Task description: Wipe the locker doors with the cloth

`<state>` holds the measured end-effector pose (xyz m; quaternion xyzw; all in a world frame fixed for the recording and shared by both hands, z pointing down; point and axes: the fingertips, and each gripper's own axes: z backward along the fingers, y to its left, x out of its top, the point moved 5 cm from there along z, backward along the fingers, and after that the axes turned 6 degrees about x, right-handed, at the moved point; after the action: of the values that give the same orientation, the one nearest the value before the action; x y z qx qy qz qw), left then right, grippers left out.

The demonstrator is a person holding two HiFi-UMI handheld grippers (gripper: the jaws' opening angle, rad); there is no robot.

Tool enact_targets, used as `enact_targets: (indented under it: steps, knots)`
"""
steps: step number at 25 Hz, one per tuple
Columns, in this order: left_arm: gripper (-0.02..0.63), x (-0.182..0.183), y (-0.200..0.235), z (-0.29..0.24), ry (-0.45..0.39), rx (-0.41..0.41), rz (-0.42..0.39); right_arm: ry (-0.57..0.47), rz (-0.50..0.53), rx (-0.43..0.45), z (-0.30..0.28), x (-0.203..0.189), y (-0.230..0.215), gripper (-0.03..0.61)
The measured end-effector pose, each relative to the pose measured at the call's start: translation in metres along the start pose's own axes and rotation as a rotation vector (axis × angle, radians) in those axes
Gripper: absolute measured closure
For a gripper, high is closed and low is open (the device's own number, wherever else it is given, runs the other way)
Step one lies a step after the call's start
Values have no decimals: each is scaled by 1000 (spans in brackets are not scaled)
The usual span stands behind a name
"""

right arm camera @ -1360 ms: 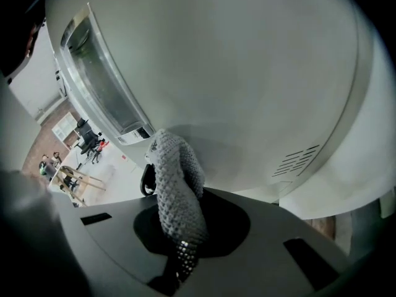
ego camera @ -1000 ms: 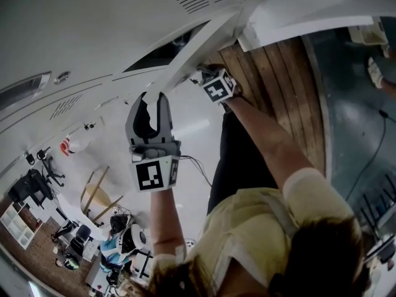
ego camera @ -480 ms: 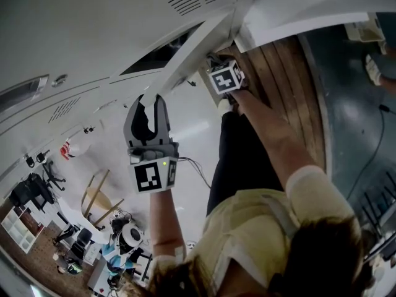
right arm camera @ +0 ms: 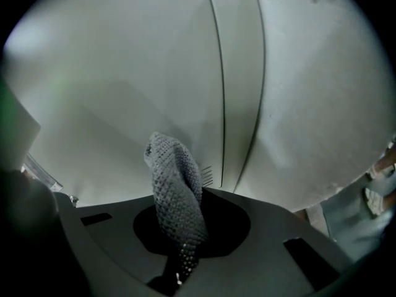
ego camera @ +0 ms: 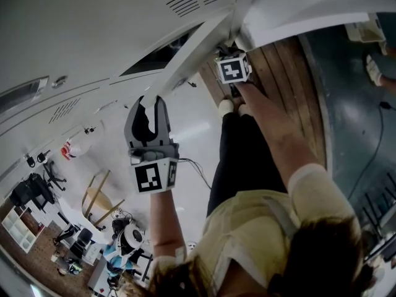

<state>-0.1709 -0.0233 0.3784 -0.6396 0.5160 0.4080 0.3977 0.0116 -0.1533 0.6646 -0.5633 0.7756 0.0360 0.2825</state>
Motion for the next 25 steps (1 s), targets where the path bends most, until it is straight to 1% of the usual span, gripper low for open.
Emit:
enact_targets:
  steps: [5,10,14,21,23,25]
  knots:
    - [492,-1,0,-1,9,9,4,-13,-34,-34,4,2,-6,566]
    - [492,-2,1,-1,32,14,-1,-40,-29,-40,19,6,-3,566]
    - [492,-2,1,0,30,15,4,-66,-9,-46,38,13,2,566]
    - [492,-2,-1,1,75,13,1,-81,-17,-17,63,18,11,566]
    - [492,-1,-1,0,69,14,7,-83,-21,-5,72,18,15,566]
    - [492,2,-1,-1,40,20,18,-84,-22,2,80,18,19,566]
